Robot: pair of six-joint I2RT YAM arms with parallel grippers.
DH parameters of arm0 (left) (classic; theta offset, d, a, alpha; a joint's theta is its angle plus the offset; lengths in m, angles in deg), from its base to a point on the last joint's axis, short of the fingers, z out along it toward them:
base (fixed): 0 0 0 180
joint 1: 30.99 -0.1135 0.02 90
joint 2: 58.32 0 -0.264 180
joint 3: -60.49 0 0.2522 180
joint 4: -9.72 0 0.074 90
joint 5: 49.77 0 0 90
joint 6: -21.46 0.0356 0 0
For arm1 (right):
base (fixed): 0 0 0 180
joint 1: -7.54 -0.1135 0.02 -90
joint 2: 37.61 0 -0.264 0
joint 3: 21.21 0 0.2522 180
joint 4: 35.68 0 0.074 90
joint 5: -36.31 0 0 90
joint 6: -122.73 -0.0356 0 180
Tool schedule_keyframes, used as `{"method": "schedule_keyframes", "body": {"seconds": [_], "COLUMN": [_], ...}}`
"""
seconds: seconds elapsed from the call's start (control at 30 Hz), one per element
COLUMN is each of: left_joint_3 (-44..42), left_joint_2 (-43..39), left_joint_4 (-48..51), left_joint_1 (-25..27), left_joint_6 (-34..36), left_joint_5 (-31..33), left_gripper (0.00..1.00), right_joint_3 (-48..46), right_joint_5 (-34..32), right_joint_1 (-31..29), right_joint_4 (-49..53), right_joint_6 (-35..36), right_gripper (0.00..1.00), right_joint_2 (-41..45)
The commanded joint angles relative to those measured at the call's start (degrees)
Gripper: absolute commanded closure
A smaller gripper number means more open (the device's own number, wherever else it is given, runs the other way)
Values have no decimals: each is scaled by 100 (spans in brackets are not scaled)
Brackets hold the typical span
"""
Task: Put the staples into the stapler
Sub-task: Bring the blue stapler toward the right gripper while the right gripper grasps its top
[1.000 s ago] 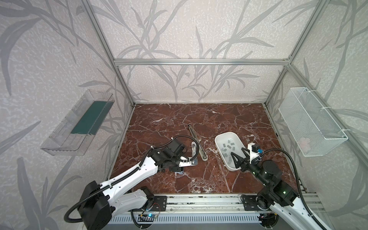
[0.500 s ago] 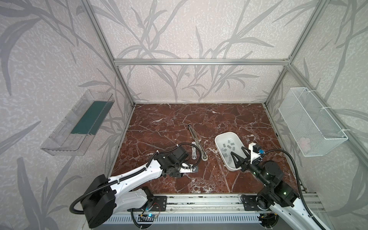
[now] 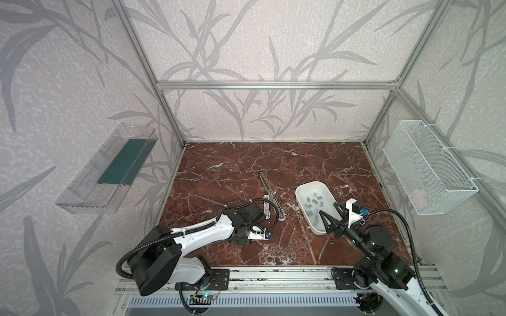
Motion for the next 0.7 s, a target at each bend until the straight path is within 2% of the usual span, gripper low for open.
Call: {"method": "schedule_keyframes", "body": {"seconds": [0.0,0.1,0.27,0.4,0.53,0.67], "left_joint_3": [189,172,364,515,729,490], "left_joint_2": [54,106,217,120,-499,-1365], "left_joint_4": [174,162,309,439,430,-310], "left_joint_1": [24,17,18,18,2,45], "left_joint_6": [75,156,127,136,130,321], "left_joint_5": [-36,-43,-15,160,337,795], "left_gripper": [60,65,83,100,100,100], "right_joint_3": [-35,-14,-44,-111,-301,-277], "right_joint_5": [63,94,80,352,963,1867], "right_joint_1": [28,27,23,29,23,1], "right_joint_4": [22,27,-4,-269,-1201,-2476], "right_joint_6": [-28,-38,-53,-327,-1066,-1617], "right_gripper": [18,18,18,19,30,40], "right_joint_2": [53,42,59,-24,-608,-2041]}}
